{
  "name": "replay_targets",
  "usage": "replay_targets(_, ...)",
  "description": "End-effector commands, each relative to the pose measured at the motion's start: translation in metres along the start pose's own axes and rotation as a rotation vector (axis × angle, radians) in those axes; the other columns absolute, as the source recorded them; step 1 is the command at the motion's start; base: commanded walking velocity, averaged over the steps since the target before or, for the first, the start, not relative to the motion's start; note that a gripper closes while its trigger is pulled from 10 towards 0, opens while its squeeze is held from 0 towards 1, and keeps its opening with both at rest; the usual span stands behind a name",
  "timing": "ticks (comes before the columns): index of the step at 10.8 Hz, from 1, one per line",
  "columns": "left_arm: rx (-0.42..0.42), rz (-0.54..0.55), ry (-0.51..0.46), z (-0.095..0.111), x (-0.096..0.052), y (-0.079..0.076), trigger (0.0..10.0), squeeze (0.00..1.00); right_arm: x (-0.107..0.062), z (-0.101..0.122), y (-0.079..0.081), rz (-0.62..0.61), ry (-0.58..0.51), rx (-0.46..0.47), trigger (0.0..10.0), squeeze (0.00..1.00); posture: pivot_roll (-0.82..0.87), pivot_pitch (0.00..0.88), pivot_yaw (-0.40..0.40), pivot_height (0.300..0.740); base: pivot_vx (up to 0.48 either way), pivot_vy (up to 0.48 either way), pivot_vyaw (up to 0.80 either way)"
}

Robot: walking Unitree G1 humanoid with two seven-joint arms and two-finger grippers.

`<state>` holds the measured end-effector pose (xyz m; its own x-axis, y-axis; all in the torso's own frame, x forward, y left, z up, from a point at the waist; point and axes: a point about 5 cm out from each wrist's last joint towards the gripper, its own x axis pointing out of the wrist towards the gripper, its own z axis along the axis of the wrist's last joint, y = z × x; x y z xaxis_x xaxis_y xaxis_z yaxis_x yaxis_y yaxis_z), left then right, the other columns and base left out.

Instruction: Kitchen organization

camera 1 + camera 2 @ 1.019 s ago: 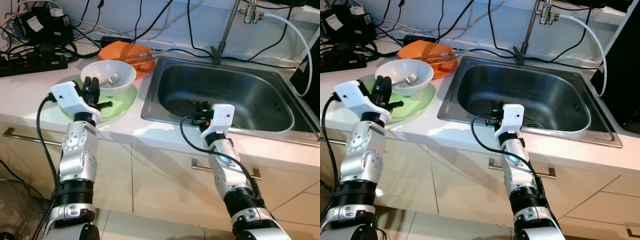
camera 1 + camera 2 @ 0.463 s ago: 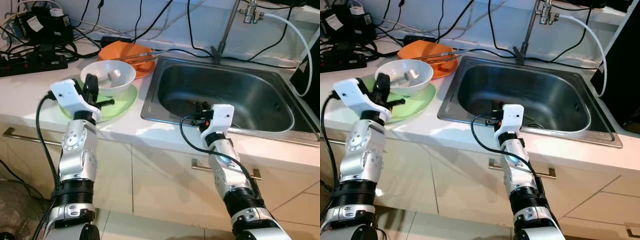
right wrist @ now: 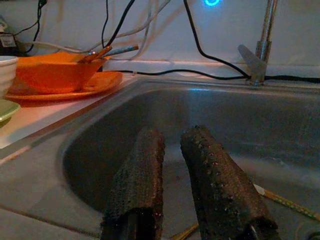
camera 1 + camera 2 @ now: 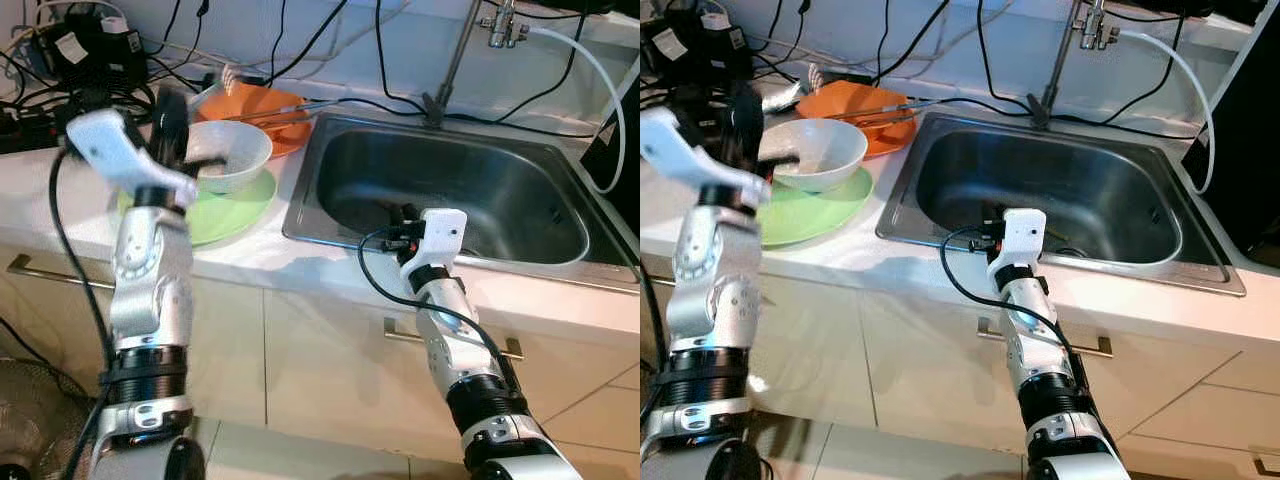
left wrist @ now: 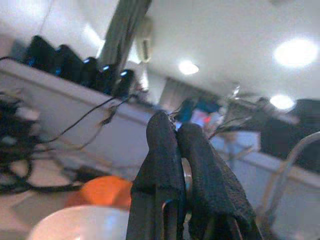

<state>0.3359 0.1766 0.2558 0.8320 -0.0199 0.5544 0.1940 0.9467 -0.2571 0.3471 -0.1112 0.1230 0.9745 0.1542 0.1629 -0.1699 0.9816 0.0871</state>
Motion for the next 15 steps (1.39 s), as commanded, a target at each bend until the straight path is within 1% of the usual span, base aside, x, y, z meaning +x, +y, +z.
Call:
replay_targets(1, -0.032, -0.078, 0.005, 0.001, 0.005, -0.019, 10.0, 0.00, 0.005, 0.005, 0.003, 0.007, -0.013, -0.002, 10.0, 0.00, 0.23, 0.000, -0.077, 0.740, 0.000, 0.000, 0.00)
replay_targets(2, -0.079, -0.126, 0.049, -0.012, 0.002, -0.036, 10.0, 0.00, 0.006, 0.007, 0.004, 0.012, -0.023, 0.005, 10.0, 0.07, 0.23, 0.000, -0.072, 0.740, 0.000, 0.000, 0.00)
replay_targets(3, -0.117, -0.161, 0.080, -0.020, 0.000, -0.049, 10.0, 0.00, 0.008, 0.009, 0.004, 0.013, -0.029, 0.037, 10.0, 1.00, 0.22, 0.000, -0.069, 0.740, 0.000, 0.000, 0.00)
replay_targets(5, -0.179, -0.221, 0.143, -0.033, -0.005, -0.069, 10.0, 0.00, 0.013, 0.020, 0.002, -0.007, -0.053, 0.127, 10.0, 1.00, 0.21, 0.000, -0.062, 0.740, 0.000, 0.000, 0.00)
replay_targets(6, -0.206, -0.251, 0.172, -0.039, -0.008, -0.079, 10.0, 0.00, 0.016, 0.026, 0.003, -0.008, -0.067, 0.207, 10.0, 1.00, 0.21, 0.000, -0.061, 0.740, 0.000, 0.000, 0.00)
replay_targets(7, -0.218, -0.268, 0.190, -0.043, -0.011, -0.084, 10.0, 0.00, 0.019, 0.028, 0.003, -0.026, -0.062, 0.353, 10.0, 1.00, 0.21, 0.000, -0.061, 0.740, 0.000, 0.000, 0.00)
replay_targets(8, -0.240, -0.286, 0.208, -0.046, -0.013, -0.089, 10.0, 0.00, 0.022, 0.030, 0.002, -0.047, -0.051, 0.545, 10.0, 1.00, 0.21, 0.000, -0.059, 0.740, 0.000, 0.000, 0.00)
replay_targets(9, -0.253, -0.293, 0.224, -0.049, -0.016, -0.090, 10.0, 0.00, 0.023, 0.030, 0.003, -0.049, -0.041, 0.672, 10.0, 1.00, 0.21, 0.000, -0.058, 0.740, 0.000, 0.000, 0.00)
replay_targets(10, -0.270, -0.294, 0.243, -0.053, -0.018, -0.091, 10.0, 0.00, 0.024, 0.030, 0.004, -0.055, -0.035, 0.777, 10.0, 1.00, 0.21, 0.000, -0.058, 0.740, 0.000, 0.000, 0.00)
replay_targets(12, -0.271, -0.295, 0.244, -0.053, -0.018, -0.091, 10.0, 0.00, 0.023, 0.031, 0.003, -0.049, -0.028, 0.792, 10.0, 1.00, 0.21, 0.000, -0.058, 0.740, 0.000, 0.000, 0.00)
replay_targets(13, -0.298, -0.287, 0.284, -0.061, -0.022, -0.087, 10.0, 0.00, 0.024, 0.033, 0.005, -0.015, -0.036, 0.937, 10.0, 0.00, 0.21, 0.000, -0.056, 0.740, 0.000, 0.000, 0.00)
replay_targets(14, -0.322, -0.289, 0.319, -0.067, -0.026, -0.087, 10.0, 0.00, 0.024, 0.038, 0.009, 0.035, -0.056, 1.044, 10.0, 0.00, 0.22, 0.000, -0.055, 0.740, 0.000, 0.000, 0.00)
replay_targets(15, -0.335, -0.295, 0.342, -0.070, -0.029, -0.089, 10.0, 0.00, 0.024, 0.043, 0.011, 0.069, -0.083, 1.094, 10.0, 0.00, 0.21, 0.000, -0.053, 0.740, 0.000, 0.000, 0.00)
